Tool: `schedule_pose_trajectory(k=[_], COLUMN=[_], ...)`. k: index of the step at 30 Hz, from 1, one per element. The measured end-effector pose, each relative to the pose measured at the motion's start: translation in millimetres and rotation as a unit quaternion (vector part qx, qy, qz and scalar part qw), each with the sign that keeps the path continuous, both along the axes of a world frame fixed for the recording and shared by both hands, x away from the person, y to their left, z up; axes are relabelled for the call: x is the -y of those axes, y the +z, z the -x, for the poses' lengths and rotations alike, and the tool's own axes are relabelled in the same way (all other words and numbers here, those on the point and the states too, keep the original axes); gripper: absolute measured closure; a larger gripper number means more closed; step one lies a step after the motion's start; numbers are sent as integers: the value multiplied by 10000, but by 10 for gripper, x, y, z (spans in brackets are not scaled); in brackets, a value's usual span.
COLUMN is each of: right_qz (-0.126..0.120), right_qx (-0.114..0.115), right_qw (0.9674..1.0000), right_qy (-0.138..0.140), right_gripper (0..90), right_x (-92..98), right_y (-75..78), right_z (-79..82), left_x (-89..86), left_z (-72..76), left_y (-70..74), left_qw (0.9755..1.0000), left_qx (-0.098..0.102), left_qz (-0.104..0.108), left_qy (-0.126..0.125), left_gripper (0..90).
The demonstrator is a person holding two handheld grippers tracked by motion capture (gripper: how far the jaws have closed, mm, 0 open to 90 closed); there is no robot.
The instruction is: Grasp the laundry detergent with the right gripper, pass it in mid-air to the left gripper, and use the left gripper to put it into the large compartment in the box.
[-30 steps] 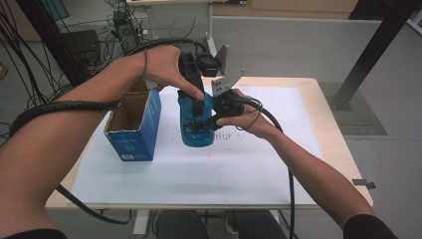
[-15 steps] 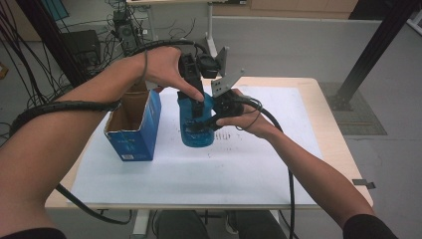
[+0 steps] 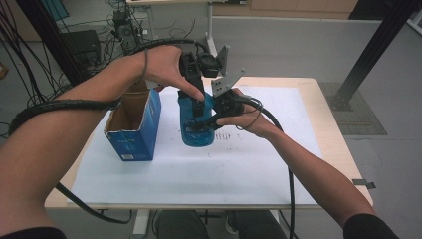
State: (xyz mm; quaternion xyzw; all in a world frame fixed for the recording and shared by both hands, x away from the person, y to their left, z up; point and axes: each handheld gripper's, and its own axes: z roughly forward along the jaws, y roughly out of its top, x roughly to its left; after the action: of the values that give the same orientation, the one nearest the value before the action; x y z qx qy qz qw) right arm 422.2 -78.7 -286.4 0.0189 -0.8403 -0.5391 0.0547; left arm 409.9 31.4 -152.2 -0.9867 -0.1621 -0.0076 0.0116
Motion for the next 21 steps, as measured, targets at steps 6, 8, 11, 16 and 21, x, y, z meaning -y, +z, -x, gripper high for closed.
schedule_pose_trajectory(k=[6,8,11,16,21], right_qz=[10,9,15,13,11], right_qx=[12,13,36,19,19], right_qw=[10000,10000,10000,10000,10000], right_qy=[-1,9,-1,-3,-4], right_gripper=[451,451,451,451,451], right_x=[-1,-3,-2,-2,-1], right_y=[1,1,1,3,5], right_z=[3,4,5,8,9], left_x=[5,5,11,10,14], left_z=[3,4,6,7,2], left_y=[-2,-4,-5,3,3], left_qw=[10000,10000,10000,10000,10000], left_qx=[-12,-18,-17,-28,-12], left_qz=[-27,-1,-22,17,-9], left_qy=[-31,-16,-28,-34,-51], left_gripper=[81,80,81,80,80])
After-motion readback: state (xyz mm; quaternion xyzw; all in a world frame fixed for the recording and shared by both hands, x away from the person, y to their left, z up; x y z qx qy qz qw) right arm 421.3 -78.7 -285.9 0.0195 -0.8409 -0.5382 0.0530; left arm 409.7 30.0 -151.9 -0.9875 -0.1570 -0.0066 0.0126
